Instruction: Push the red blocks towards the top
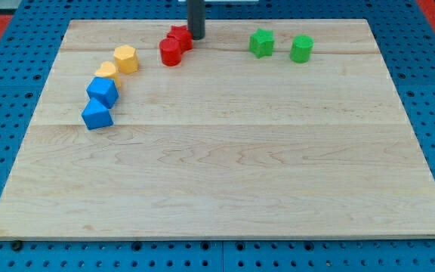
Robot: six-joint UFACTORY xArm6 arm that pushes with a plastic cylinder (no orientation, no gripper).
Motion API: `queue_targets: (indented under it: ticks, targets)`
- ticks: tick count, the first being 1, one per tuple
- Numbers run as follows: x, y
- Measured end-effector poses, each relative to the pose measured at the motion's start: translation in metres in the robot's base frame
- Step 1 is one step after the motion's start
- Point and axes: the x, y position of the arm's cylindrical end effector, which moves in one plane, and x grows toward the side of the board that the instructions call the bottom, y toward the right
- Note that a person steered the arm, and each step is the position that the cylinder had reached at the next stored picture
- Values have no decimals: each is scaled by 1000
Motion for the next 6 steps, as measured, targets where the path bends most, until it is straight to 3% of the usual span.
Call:
queue_targets:
  ticks: [1,2,3,4,6]
  targets:
    - [-8,-27]
    - [-2,61]
    - [61,37]
    - [92,-36]
    - [60,-48]
